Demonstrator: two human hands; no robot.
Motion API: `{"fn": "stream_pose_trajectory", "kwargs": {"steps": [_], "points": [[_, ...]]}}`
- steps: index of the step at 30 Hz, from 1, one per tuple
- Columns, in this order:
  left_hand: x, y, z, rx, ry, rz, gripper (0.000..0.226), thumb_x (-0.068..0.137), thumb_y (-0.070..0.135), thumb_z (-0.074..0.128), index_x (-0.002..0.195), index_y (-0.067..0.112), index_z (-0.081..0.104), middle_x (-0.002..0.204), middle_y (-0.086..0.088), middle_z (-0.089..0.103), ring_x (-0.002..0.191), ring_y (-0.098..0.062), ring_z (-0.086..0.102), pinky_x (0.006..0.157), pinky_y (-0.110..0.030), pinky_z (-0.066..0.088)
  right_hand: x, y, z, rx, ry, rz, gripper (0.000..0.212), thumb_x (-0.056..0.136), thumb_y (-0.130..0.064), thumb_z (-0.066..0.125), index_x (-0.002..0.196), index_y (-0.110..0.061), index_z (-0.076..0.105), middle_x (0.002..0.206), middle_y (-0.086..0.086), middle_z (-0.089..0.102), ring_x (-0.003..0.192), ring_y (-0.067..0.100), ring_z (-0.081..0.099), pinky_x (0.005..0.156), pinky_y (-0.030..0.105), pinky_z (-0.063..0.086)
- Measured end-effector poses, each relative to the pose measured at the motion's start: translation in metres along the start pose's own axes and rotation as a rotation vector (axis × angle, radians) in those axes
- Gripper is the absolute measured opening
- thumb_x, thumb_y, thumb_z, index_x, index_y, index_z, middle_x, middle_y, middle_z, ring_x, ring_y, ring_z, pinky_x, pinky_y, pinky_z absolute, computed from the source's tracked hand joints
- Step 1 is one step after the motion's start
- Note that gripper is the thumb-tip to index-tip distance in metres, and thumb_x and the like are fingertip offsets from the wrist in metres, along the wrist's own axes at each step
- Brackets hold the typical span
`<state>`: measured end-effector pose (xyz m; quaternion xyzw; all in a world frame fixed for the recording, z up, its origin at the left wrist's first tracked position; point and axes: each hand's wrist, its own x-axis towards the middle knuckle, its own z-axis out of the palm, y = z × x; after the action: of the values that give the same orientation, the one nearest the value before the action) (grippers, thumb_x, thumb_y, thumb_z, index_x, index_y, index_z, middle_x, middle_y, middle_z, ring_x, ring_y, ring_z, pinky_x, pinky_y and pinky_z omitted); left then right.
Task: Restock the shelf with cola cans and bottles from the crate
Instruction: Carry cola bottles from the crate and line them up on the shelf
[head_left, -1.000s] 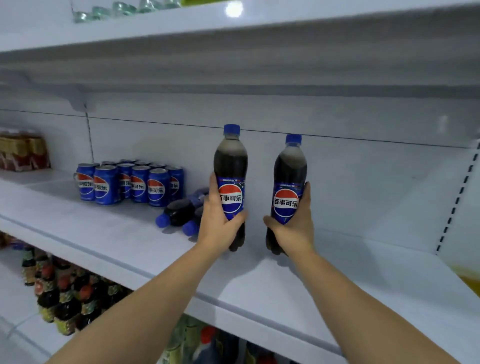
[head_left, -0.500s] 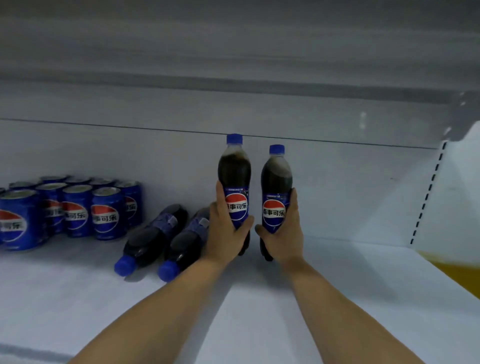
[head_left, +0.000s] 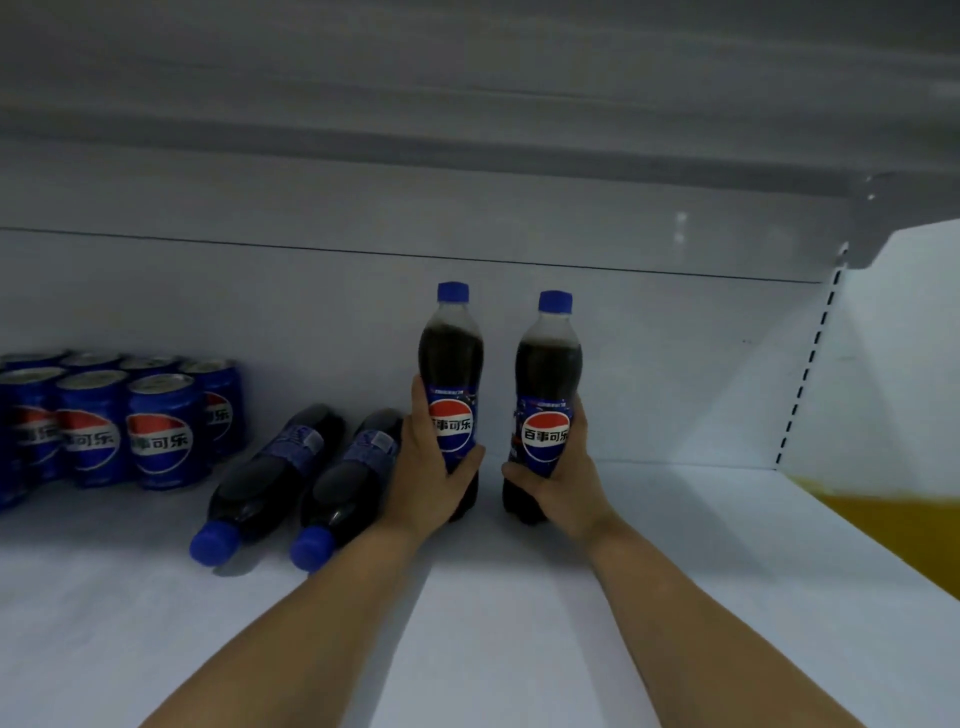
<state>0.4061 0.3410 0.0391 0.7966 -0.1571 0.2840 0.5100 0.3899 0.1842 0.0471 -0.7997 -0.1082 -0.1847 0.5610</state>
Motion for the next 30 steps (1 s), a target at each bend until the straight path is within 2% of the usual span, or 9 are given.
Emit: {"fn": "stream_pose_trajectory", "kwargs": {"steps": [2,5,9,11,14,21,24,30], "points": [[-0.001,0.002,-0.007,-0.032,-0.037,0.001,0.102,0.079,0.016,0.072,0.142,0.038,-0.004,0.147,-0.001,0.033,0.132,-0.013,0.036,0.104,-0.028,0.033,-0.003,-0.001,-0.005,0.003,-0.052,0.022,0.104,0.076,-0.002,0.072,0.148,-0.028,0.002,0.138,-0.006,0.041,0.125,0.008,0.04,0.101,0.024,0.033],[-0.002,0.01,-0.017,-0.037,-0.092,-0.035,0.103,0.076,0.013,0.075,0.147,0.032,0.002,0.137,0.006,0.043,0.121,-0.006,0.042,0.097,-0.024,0.037,-0.009,-0.002,-0.007,0.003,-0.065,0.051,0.102,0.077,-0.001,0.071,0.149,-0.025,0.002,0.141,-0.003,0.04,0.129,0.012,0.039,0.103,0.026,0.032],[-0.005,0.018,-0.022,0.069,-0.169,-0.14,0.107,0.078,0.012,0.072,0.149,0.028,-0.006,0.143,-0.002,0.043,0.127,-0.02,0.046,0.1,-0.032,0.04,-0.011,-0.003,-0.011,-0.064,-0.077,0.112,0.11,0.069,0.006,0.072,0.149,-0.027,0.002,0.135,-0.001,0.047,0.125,0.017,0.043,0.101,0.03,0.036],[-0.009,0.015,-0.023,0.105,-0.202,-0.179,0.108,0.079,0.012,0.071,0.149,0.027,-0.009,0.147,-0.001,0.038,0.13,-0.021,0.043,0.103,-0.033,0.038,-0.007,-0.006,-0.014,-0.076,-0.094,0.153,0.108,0.068,0.009,0.07,0.148,-0.026,0.007,0.133,0.002,0.049,0.125,0.022,0.045,0.1,0.034,0.039],[-0.011,0.01,-0.02,0.135,-0.174,-0.192,0.103,0.079,0.013,0.071,0.15,0.028,-0.002,0.149,0.0,0.036,0.132,-0.021,0.041,0.107,-0.037,0.038,0.0,-0.011,-0.013,-0.111,-0.14,0.174,0.102,0.069,0.008,0.071,0.145,-0.024,0.012,0.132,0.004,0.05,0.124,0.024,0.046,0.096,0.031,0.039],[0.004,0.002,-0.004,0.061,-0.132,-0.185,0.096,0.078,0.004,0.07,0.149,0.025,0.008,0.143,-0.002,0.043,0.13,-0.021,0.044,0.106,-0.039,0.04,0.01,-0.006,0.004,-0.097,-0.159,0.145,0.099,0.072,0.006,0.071,0.145,-0.023,0.012,0.133,0.002,0.049,0.125,0.019,0.046,0.102,0.034,0.039],[0.017,-0.004,0.004,0.064,-0.108,-0.217,0.097,0.078,0.004,0.069,0.149,0.023,0.007,0.142,-0.005,0.044,0.13,-0.023,0.044,0.105,-0.041,0.041,0.021,-0.004,0.007,-0.098,-0.177,0.154,0.101,0.072,0.007,0.07,0.147,-0.022,0.008,0.136,0.002,0.046,0.128,0.018,0.042,0.103,0.033,0.037],[0.037,-0.015,0.019,0.098,-0.064,-0.276,0.099,0.079,0.003,0.068,0.15,0.022,0.002,0.141,-0.01,0.043,0.127,-0.025,0.046,0.103,-0.039,0.042,0.047,0.007,0.017,-0.161,-0.153,0.174,0.109,0.075,0.001,0.07,0.149,-0.022,-0.007,0.145,0.006,0.04,0.134,0.026,0.038,0.109,0.041,0.036]]}}
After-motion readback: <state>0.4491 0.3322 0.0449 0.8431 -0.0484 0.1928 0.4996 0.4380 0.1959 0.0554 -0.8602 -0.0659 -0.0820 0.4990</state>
